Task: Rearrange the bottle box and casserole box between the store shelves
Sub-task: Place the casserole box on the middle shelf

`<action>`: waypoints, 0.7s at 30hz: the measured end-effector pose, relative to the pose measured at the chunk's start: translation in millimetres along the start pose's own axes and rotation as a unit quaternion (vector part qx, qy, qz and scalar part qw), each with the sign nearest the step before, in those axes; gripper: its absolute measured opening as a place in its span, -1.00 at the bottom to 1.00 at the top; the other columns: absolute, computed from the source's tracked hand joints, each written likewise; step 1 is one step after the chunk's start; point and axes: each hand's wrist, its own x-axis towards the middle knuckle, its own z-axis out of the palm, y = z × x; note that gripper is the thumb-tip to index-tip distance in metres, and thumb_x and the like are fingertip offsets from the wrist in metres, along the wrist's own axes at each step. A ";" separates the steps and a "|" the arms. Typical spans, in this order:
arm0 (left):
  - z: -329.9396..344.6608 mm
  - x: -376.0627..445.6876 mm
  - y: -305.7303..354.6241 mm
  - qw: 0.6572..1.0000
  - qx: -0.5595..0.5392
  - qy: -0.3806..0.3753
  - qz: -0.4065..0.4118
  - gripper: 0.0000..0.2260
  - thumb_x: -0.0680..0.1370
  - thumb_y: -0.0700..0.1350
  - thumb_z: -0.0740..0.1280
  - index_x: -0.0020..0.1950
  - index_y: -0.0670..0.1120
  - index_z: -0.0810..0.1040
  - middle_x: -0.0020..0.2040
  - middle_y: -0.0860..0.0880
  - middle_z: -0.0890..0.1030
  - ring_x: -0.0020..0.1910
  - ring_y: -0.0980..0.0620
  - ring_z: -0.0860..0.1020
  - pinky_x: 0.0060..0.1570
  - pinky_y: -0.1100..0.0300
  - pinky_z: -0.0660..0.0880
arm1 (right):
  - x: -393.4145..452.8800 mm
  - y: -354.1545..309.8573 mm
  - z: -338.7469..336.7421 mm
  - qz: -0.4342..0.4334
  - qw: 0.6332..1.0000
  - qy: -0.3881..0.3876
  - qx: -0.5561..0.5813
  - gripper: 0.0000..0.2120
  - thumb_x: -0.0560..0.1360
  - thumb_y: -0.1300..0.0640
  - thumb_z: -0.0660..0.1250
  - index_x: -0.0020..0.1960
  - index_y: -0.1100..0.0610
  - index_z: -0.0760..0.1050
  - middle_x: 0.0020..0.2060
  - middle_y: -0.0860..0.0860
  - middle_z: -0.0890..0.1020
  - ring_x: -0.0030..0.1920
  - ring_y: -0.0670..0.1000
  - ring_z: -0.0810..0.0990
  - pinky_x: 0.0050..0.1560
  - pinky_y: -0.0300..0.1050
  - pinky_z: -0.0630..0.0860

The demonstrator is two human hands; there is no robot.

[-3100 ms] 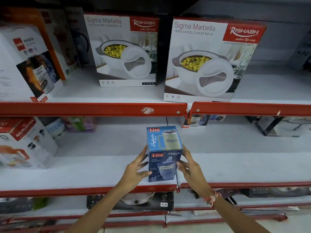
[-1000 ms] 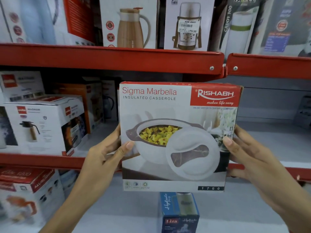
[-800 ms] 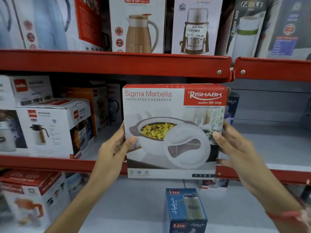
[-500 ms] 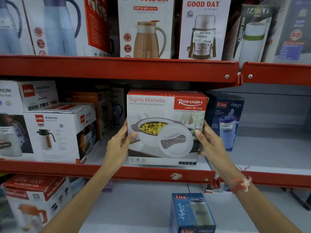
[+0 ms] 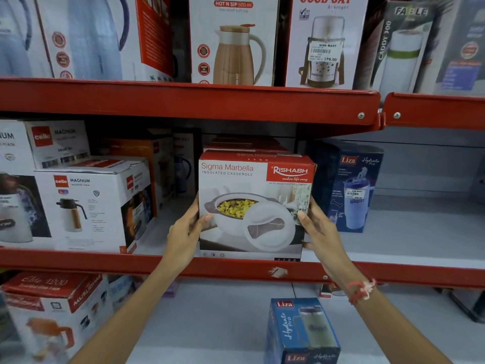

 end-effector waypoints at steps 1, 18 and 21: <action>-0.2 -0.7 -0.2 1.000 0.005 0.001 -0.001 -0.51 0.57 0.05 0.24 0.50 0.10 0.27 0.16 0.37 0.55 0.01 0.46 0.58 0.19 0.29 0.52 | 0.5 0.6 0.3 0.001 1.000 0.002 0.000 -0.34 0.48 -0.12 0.27 0.55 -0.15 0.19 0.47 -0.05 0.44 0.46 0.03 0.40 0.40 0.33 0.37; -7.7 -0.3 -0.2 0.999 0.048 -0.006 0.001 -0.51 0.60 -0.01 0.25 0.52 0.10 0.23 0.26 0.19 0.53 0.06 0.52 0.50 0.14 0.49 0.43 | 4.7 4.7 6.0 -0.007 0.999 -0.008 -0.031 -0.59 0.52 -0.16 0.21 0.21 -0.62 0.21 0.29 -0.34 0.46 0.38 -0.11 0.39 0.41 0.30 0.37; -7.5 -2.1 1.6 0.999 0.039 -0.009 -0.002 -0.51 0.60 0.02 0.24 0.52 0.13 0.21 0.30 0.16 0.53 0.17 0.39 0.50 0.22 0.36 0.44 | 5.4 6.3 5.1 -0.012 0.999 -0.015 -0.043 -0.58 0.49 -0.22 0.20 0.24 -0.61 0.17 0.34 -0.27 0.43 0.39 -0.12 0.37 0.41 0.31 0.36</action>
